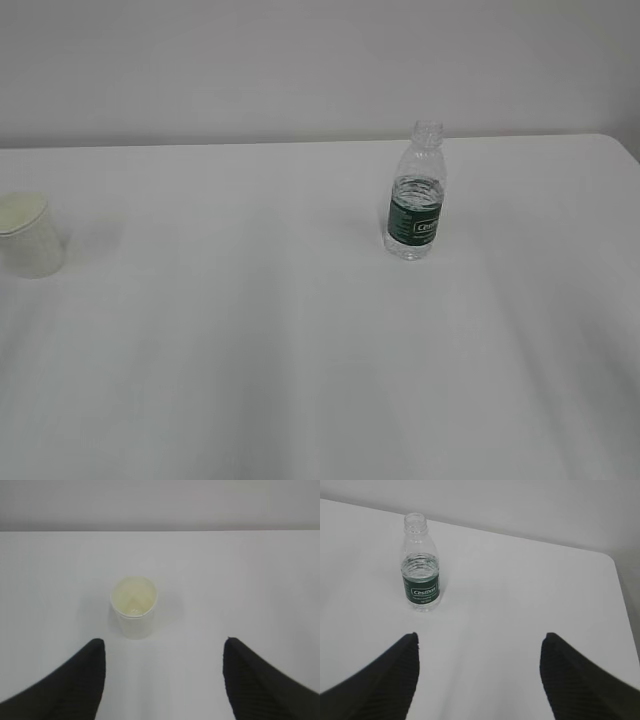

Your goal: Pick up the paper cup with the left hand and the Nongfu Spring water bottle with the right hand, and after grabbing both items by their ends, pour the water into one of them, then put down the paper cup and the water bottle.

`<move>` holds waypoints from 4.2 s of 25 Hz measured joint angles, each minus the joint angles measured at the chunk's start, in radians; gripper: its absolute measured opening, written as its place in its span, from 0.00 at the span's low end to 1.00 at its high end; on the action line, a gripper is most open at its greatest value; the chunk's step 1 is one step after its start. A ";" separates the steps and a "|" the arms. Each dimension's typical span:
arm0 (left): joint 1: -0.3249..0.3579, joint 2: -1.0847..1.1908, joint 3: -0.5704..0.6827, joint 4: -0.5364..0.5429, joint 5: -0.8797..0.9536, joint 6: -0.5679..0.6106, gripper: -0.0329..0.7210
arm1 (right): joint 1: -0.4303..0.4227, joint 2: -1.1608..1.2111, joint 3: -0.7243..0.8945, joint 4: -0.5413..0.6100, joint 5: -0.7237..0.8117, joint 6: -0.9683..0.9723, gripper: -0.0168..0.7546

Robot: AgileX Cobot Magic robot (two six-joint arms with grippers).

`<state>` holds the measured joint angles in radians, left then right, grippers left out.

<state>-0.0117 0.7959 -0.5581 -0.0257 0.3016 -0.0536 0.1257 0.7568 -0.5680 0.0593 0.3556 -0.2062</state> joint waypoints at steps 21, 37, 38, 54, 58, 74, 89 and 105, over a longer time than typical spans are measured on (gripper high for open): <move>0.000 0.180 0.010 0.000 -0.225 0.000 0.74 | 0.053 0.219 0.000 -0.021 -0.330 -0.010 0.76; 0.000 0.236 0.215 -0.009 -0.562 0.000 0.74 | 0.058 0.359 0.131 -0.125 -0.616 0.123 0.76; 0.000 0.245 0.215 -0.009 -0.569 0.000 0.74 | 0.058 0.361 0.140 -0.141 -0.636 0.142 0.76; -0.074 0.407 0.290 -0.029 -0.789 -0.035 0.74 | 0.058 0.456 0.185 -0.252 -0.767 0.248 0.76; -0.121 0.456 0.335 -0.024 -0.858 -0.036 0.74 | 0.058 0.510 0.208 -0.298 -0.836 0.274 0.76; -0.145 0.571 0.464 -0.006 -1.159 -0.011 0.74 | 0.058 0.687 0.228 -0.395 -1.082 0.286 0.76; -0.145 0.759 0.542 -0.006 -1.422 0.029 0.74 | 0.058 0.818 0.229 -0.433 -1.245 0.288 0.76; -0.145 0.913 0.542 -0.031 -1.446 0.032 0.74 | 0.058 0.966 0.229 -0.441 -1.406 0.273 0.76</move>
<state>-0.1569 1.7088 -0.0160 -0.0562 -1.1448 -0.0211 0.1836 1.7223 -0.3392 -0.3816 -1.0502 0.0672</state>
